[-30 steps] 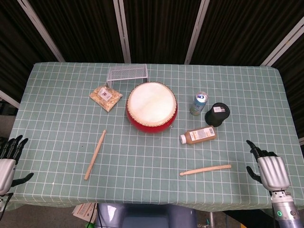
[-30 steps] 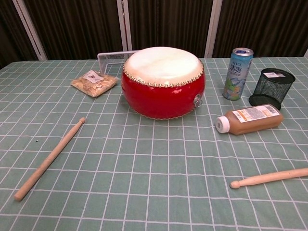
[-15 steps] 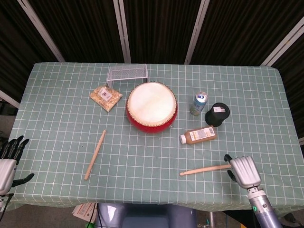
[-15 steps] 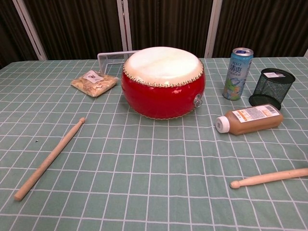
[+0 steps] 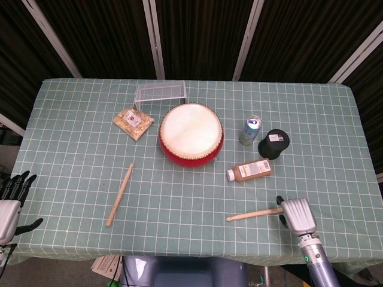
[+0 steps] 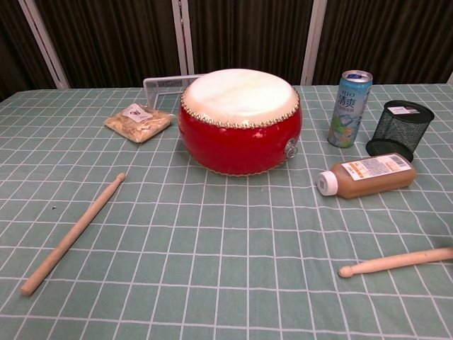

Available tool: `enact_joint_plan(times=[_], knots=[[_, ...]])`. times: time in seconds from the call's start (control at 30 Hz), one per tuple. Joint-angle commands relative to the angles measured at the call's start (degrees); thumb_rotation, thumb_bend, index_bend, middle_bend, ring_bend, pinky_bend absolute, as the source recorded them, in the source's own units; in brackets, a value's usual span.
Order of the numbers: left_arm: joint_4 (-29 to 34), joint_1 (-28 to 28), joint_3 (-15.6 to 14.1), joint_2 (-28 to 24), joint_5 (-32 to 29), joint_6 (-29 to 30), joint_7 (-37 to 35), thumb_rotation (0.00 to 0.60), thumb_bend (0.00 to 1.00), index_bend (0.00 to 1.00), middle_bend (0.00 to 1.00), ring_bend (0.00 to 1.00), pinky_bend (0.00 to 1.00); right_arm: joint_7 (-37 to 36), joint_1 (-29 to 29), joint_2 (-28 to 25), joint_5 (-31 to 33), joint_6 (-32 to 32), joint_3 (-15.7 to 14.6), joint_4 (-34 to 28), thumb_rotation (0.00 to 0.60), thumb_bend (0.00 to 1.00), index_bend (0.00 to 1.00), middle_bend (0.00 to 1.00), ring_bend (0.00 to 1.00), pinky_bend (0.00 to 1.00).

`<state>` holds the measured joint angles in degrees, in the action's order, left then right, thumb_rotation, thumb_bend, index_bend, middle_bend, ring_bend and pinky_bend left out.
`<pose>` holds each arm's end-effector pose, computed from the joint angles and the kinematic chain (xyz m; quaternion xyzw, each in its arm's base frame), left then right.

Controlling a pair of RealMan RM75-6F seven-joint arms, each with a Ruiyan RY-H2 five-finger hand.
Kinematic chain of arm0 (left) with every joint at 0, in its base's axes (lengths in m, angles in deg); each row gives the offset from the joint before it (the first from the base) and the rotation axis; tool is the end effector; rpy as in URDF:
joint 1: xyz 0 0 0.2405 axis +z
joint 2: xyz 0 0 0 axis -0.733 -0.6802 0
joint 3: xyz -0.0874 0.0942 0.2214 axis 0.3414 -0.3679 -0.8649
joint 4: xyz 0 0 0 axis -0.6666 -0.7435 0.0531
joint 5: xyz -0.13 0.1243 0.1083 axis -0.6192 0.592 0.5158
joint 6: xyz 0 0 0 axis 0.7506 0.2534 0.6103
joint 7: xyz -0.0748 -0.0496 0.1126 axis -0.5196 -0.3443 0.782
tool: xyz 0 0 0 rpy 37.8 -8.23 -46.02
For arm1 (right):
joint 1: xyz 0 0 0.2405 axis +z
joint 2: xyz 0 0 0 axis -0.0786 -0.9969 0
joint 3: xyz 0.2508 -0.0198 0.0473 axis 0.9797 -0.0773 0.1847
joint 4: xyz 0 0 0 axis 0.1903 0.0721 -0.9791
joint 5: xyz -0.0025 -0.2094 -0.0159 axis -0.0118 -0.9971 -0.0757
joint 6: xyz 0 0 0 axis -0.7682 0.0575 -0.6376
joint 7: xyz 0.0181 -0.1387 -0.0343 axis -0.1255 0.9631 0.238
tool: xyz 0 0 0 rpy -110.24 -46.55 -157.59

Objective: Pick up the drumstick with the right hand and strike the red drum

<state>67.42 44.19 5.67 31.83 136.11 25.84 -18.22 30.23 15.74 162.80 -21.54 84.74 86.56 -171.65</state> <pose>-0.3082 0.1576 0.1546 -0.6246 -0.3859 -0.3367 0.5895 -0.2894 -0.2031 0.0289 0.7219 -0.3190 0.2547 0.5588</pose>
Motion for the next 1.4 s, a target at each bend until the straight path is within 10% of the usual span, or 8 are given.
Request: enact_joint_plan(times=[0.03, 0.87, 1.4], knots=[[0.03, -0.02, 0.0, -0.01, -0.04, -0.04, 0.05, 0.6, 0.0, 0.0, 0.0, 0.0, 0.0, -0.17, 0.17, 0.97, 0.5, -0.16, 0.14, 0.9, 0.6, 0.31, 0.46, 0.96, 1.0, 0.93], [0.37, -0.14, 0.19, 0.06, -0.77, -0.33, 0.21, 0.6, 0.0, 0.0, 0.0, 0.0, 0.0, 0.76, 1.09, 5.57, 4.55, -2.51, 0.03, 5.06, 0.6, 0.33, 0.48, 0.96, 1.0, 0.93], [0.61, -0.22, 0.26, -0.05, -1.27, -0.68, -0.17, 0.6, 0.0, 0.0, 0.0, 0.0, 0.0, -0.93, 1.29, 4.92, 5.07, -2.11, 0.25, 2.2, 0.6, 0.51, 0.9, 0.96, 1.0, 0.93]])
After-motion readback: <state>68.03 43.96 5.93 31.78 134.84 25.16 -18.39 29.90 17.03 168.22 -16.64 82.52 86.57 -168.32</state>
